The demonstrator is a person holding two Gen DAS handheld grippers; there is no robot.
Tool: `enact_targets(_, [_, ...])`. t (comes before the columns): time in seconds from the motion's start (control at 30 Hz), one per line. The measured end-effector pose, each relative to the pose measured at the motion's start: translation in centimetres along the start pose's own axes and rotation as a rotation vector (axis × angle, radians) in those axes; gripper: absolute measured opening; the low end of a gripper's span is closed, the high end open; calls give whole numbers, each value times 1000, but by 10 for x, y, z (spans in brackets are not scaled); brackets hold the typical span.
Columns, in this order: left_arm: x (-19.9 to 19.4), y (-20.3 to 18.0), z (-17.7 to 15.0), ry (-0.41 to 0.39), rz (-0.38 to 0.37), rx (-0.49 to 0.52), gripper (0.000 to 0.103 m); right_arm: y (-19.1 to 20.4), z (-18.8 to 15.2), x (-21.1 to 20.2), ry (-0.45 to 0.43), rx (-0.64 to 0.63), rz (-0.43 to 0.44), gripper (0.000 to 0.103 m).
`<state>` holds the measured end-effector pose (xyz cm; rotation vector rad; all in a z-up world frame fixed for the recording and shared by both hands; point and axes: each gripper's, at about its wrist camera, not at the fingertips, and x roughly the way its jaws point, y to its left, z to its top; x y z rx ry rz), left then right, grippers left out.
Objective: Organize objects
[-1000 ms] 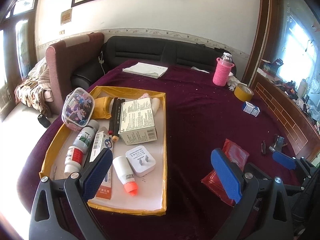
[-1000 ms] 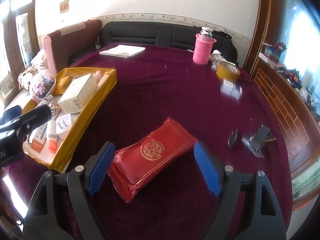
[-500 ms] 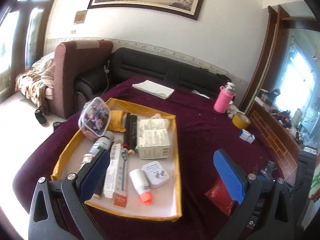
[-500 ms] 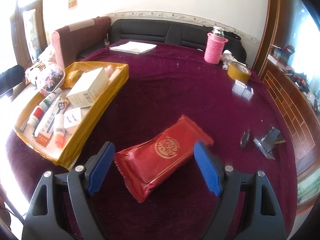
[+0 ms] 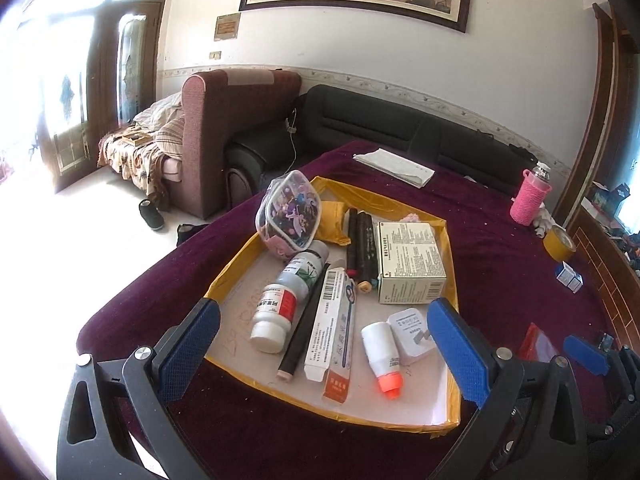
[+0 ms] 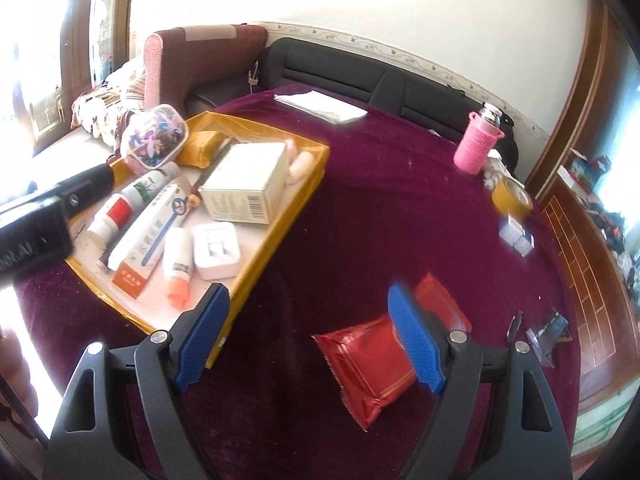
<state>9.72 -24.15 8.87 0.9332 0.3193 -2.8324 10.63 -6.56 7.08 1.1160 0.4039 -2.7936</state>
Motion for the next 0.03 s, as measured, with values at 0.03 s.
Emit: enact_targets(0.03, [1, 1, -1, 8, 8, 3, 102, 5, 1, 0, -1, -7, -3, 82])
